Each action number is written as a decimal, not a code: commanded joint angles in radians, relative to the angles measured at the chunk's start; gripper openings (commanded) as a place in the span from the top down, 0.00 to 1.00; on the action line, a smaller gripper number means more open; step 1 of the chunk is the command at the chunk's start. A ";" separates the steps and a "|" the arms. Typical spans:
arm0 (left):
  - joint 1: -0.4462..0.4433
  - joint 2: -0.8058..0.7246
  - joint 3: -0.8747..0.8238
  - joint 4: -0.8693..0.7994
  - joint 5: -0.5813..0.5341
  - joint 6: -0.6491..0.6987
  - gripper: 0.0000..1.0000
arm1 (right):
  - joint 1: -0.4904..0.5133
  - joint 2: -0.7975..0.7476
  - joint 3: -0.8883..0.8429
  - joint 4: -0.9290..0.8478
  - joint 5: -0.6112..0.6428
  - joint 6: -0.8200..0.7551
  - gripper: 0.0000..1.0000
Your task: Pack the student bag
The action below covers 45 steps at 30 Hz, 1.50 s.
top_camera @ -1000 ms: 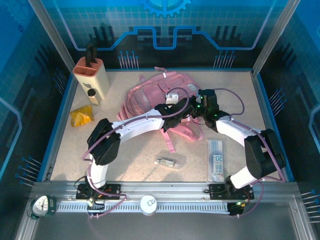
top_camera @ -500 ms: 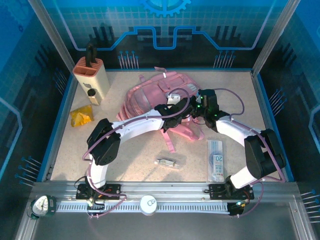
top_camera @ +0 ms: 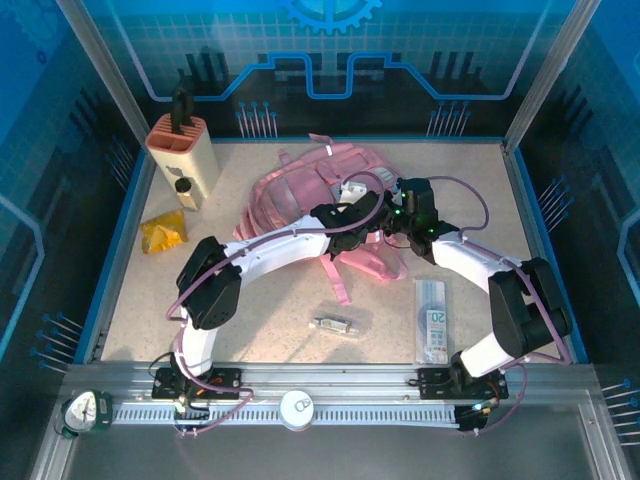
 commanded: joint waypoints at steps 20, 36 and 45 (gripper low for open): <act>0.108 -0.169 -0.229 0.082 0.259 -0.045 0.96 | -0.001 -0.013 0.009 0.127 -0.033 -0.003 1.00; 0.111 -0.057 -0.161 0.117 0.206 -0.089 0.79 | 0.019 -0.007 0.016 0.120 -0.024 -0.007 1.00; 0.115 -0.118 -0.231 0.162 0.196 -0.064 0.97 | 0.013 -0.006 0.011 0.108 -0.018 -0.025 1.00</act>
